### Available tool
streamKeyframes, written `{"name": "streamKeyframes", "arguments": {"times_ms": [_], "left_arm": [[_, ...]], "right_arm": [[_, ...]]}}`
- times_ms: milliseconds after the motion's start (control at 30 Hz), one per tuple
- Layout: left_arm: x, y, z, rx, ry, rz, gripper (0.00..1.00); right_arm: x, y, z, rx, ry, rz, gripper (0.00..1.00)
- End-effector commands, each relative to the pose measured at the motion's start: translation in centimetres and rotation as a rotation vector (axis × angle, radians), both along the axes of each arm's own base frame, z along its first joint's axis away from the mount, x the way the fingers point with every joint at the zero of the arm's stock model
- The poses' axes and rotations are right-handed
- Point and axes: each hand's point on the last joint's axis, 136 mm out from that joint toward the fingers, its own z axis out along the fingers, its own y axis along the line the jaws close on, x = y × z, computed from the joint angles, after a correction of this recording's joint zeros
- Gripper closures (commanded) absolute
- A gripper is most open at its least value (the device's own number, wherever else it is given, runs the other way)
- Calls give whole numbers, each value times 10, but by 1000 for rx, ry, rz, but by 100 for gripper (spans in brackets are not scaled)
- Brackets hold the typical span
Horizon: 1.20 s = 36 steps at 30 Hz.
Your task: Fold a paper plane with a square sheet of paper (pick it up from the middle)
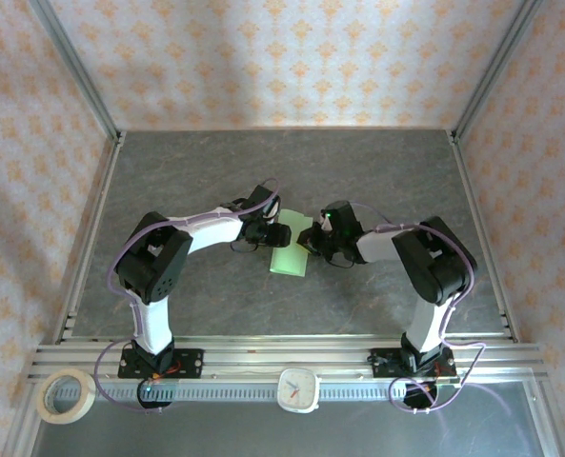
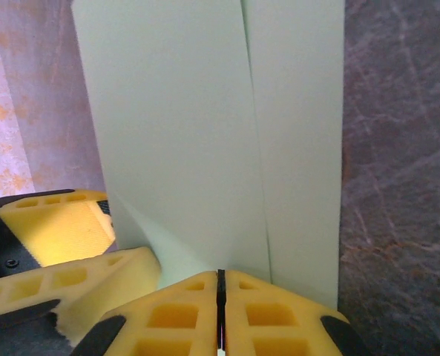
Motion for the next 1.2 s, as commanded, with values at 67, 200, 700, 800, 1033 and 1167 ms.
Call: {"name": "streamKeyframes", "arguments": {"times_ms": [67,200,700,800,1033,1167], "left_arm": [[-7,6,-6,11,23,7,37],[-7,4,0,-10,6,3,36],[-13,-19,58,-328,-112,-43,32],[-17,-16,58,-350,-115,-38,32],[-27,-22,53,-434,-82,-56,33],[-27,-24,46,-434,-54,-59,35]], "right_arm": [[4,-2,0,-21,1,-19,91],[-9,-17,-29,-120,56,-16,92],[-35,-42,-42,-233,63,91,95],[-35,-47,-40,-222,60,88,95],[-38,-49,-41,-183,67,84,95],[-39,-47,-40,-163,69,85,94]]}}
